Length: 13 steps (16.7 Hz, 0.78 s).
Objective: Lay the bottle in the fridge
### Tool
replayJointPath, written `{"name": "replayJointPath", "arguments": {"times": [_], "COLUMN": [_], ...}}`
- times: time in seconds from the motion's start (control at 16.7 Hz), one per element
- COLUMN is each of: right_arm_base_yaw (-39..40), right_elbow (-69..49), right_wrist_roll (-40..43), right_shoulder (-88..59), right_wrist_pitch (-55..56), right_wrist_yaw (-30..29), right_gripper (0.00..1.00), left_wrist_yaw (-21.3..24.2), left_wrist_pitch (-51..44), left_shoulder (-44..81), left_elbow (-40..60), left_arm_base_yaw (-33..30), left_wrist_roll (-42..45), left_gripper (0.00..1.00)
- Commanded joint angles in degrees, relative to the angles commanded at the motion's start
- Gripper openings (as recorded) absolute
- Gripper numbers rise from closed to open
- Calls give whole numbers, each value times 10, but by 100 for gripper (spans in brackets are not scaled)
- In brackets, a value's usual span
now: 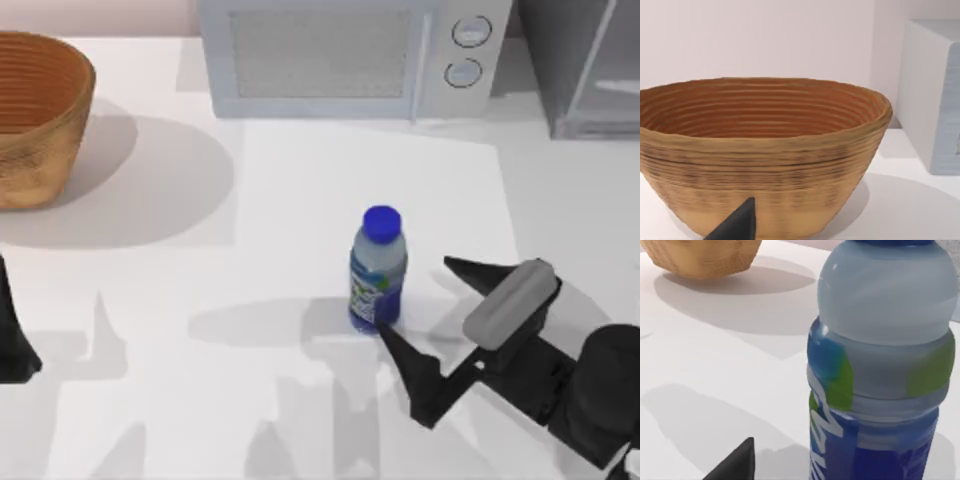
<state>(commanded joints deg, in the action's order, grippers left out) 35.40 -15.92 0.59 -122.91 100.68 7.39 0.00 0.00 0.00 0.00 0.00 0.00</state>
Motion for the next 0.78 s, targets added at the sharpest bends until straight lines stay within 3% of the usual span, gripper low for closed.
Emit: {"name": "replayJointPath", "arguments": {"times": [0.78], "right_arm_base_yaw": [5], "right_elbow": [-42], "right_wrist_roll": [0], "right_shoulder": [-20], "right_wrist_pitch": [-22], "right_wrist_yaw": [-3], "right_gripper": [100], "left_wrist_yaw": [0], "left_wrist_pitch": [0], "left_shoulder": [0], "left_elbow": [0], "left_arm_base_yaw": [0], "left_wrist_roll": [0], "left_gripper": [100]}}
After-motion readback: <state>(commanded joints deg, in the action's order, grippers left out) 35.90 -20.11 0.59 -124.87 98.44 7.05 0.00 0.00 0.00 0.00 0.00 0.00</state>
